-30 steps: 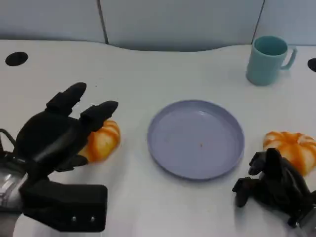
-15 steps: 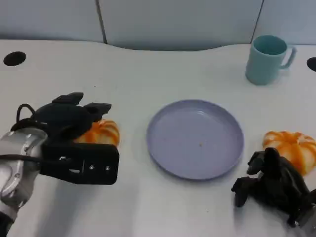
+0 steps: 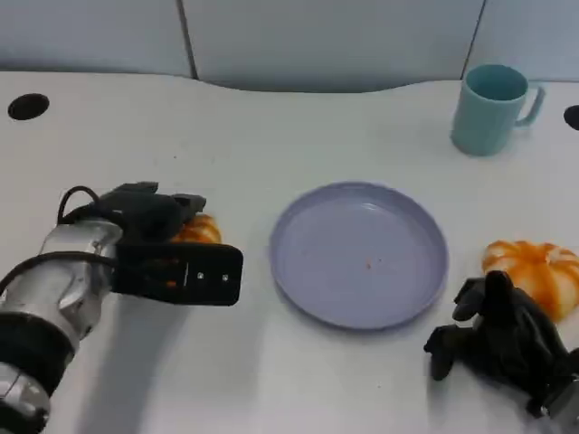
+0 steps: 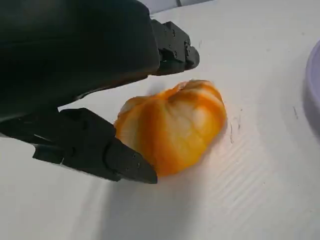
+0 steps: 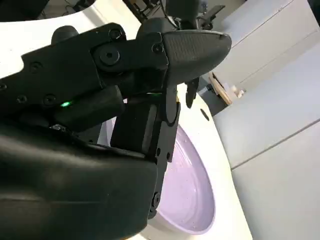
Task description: Grasp the bread from the table and place it into the plate.
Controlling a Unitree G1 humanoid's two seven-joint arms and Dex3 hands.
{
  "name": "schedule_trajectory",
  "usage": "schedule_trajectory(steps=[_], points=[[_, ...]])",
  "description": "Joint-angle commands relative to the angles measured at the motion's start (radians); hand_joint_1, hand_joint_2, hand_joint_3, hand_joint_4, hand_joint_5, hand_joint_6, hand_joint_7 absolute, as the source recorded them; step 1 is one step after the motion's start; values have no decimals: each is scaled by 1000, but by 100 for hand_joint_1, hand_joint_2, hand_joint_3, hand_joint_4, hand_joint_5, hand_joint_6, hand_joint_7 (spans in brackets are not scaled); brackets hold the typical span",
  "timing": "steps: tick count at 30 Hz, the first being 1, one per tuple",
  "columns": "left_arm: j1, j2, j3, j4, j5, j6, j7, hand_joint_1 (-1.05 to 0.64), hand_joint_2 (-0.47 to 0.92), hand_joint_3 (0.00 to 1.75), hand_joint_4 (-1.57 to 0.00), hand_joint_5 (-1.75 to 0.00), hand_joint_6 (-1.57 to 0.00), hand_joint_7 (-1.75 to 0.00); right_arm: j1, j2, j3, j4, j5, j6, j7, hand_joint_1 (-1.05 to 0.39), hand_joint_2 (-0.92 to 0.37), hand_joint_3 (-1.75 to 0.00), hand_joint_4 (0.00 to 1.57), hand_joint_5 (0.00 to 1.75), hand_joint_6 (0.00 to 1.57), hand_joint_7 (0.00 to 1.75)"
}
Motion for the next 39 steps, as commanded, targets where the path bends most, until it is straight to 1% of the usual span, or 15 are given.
schedule_trajectory(steps=[1, 11, 16, 19, 20, 21, 22, 25, 26, 27, 28, 29, 30, 32, 39], points=[[-67, -17, -28, 162, -14, -40, 55, -12, 79, 0, 0, 0, -7, -1, 20, -11, 1, -9, -8, 2, -18, -53, -92, -26, 157, 73, 157, 49], [-129, -67, -41, 365, -69, -60, 73, -12, 80, 0, -4, -2, -10, -2, 25, -15, -1, -14, 3, 7, 2, -53, -92, -28, 157, 72, 157, 47], [-123, -76, -21, 390, -129, -65, 65, -21, 80, 0, -10, -5, -15, -4, 37, -14, 0, -39, 5, 20, -10, -52, -92, -27, 157, 73, 157, 48], [-109, -74, -3, 392, -161, -89, 122, -15, 84, 1, -28, -14, -31, -9, 44, -14, 0, -54, 6, 35, -18, -52, -92, -27, 157, 73, 157, 49], [-106, -73, -1, 395, -167, -101, 148, -14, 87, 2, -44, -22, -51, -14, 45, -14, 0, -58, 7, 39, -18, -52, -92, -27, 157, 73, 157, 49], [-105, -71, -1, 399, -168, -114, 169, -15, 89, 1, -54, -34, -65, -13, 46, -13, -3, -59, 11, 45, -14, -51, -92, -27, 157, 73, 157, 49], [-106, -71, -3, 403, -168, -122, 182, -18, 91, 5, -62, -54, -82, -11, 46, -13, -4, -60, 14, 48, -11, -51, -92, -28, 157, 73, 157, 48], [-104, -69, -19, 421, -153, -149, 249, -25, 92, 6, -79, -79, -110, -17, 50, -13, -3, -72, 16, 61, -15, -52, -92, -27, 157, 73, 157, 48], [-100, -71, -28, 427, -143, -154, 286, -24, 92, 15, -85, -109, -116, -42, 51, -14, -2, -74, 15, 62, -15, -52, -92, -27, 157, 73, 157, 48], [-96, -74, -34, 432, -137, -157, 317, -25, 92, 23, -83, -148, -92, -117, 51, -14, -2, -75, 15, 62, -14, -51, -92, -27, 157, 73, 157, 48], [-92, -76, -39, 437, -133, -161, 342, -25, 92, 30, -84, -161, -82, -145, 53, -15, -2, -78, 15, 63, -13, -51, -92, -28, 157, 73, 157, 49], [-91, -78, -46, 442, -128, -162, 361, -25, 92, 37, -84, -168, -76, -160, 54, -15, -2, -81, 16, 66, -13, -51, -92, -28, 157, 73, 157, 49], [-92, -79, -53, 446, -123, -161, 372, -24, 92, 47, -81, -172, -70, -168, 56, -14, -2, -86, 16, 70, -17, -51, -92, -28, 157, 72, 157, 49], [-94, -80, -63, 451, -121, -160, 382, -24, 92, 54, -75, -174, -65, -173, 58, -14, -1, -94, 15, 75, -24, -51, -92, -27, 157, 72, 157, 49], [-97, -64, -83, 457, -109, -183, 417, -27, 91, 55, -84, -175, -63, -175, 64, -5, 1, -97, 13, 69, -31, -50, -92, -29, 157, 73, 157, 49]])
